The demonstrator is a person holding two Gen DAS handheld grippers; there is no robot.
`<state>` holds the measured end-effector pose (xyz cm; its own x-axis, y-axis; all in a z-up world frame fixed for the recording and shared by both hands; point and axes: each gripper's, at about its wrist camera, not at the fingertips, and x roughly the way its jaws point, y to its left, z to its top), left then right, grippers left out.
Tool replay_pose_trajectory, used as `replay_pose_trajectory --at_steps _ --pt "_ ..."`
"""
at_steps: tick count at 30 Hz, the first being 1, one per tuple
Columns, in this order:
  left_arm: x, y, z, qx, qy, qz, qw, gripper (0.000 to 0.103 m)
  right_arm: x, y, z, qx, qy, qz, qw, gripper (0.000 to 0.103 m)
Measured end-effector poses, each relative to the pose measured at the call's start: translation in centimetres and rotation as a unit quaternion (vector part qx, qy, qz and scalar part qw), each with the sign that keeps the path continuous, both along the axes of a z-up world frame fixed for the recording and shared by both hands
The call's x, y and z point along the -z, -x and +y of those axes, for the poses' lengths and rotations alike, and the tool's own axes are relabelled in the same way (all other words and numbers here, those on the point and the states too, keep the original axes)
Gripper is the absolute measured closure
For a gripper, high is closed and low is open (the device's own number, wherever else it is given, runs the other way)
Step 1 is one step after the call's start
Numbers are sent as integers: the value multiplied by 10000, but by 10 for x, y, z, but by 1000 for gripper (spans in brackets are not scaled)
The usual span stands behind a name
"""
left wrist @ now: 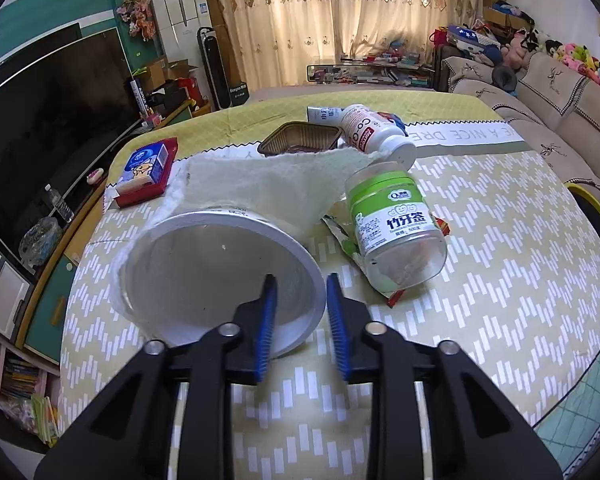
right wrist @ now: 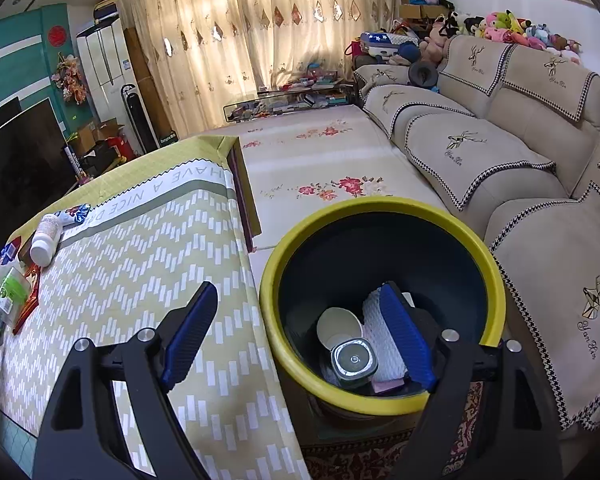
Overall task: Collect trash
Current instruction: 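Grasp the rim of the white plastic cup with the left gripper, then carry the plastic cup over the bin and open the left gripper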
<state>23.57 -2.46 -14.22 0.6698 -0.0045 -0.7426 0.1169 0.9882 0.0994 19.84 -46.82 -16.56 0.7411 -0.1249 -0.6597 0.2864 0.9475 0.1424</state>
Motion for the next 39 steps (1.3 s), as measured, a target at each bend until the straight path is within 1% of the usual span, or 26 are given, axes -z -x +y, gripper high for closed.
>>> replay_pose_trajectory --at_steps 1,7,10,12,16,21,25,29,32,39 --pt "1 -1 1 -6 31 16 10000 89 0 1 0 1 -9 -8 10000 24" --pt "-5 9 -1 -11 -87 -169 9998 96 -1 6 2 -33 -31 -25 10000 24" --pt "-14 20 1 101 57 -152 9998 97 -2 9 2 -40 -52 -46 10000 24" --pt "-21 31 0 181 79 -205 9996 97 -3 12 2 -48 -71 -64 9999 24" --pt "-39 53 -3 442 217 -266 9984 97 -6 17 2 -68 -93 -109 9999 24" --pt "-59 80 -10 779 378 -340 9957 97 -11 26 -1 -40 -122 -195 9997 24" --pt "-70 97 -24 1060 452 -370 9926 97 -13 36 -6 20 -151 -250 9996 24" --pt "-80 106 -44 1378 465 -429 9884 97 -14 46 -14 127 -167 -301 9993 24" --pt "-85 107 -64 1685 499 -465 9833 97 -14 55 -22 234 -181 -325 9990 24" --pt "-91 90 -137 2430 628 -455 9669 97 -11 74 -44 523 -207 -327 9979 24"
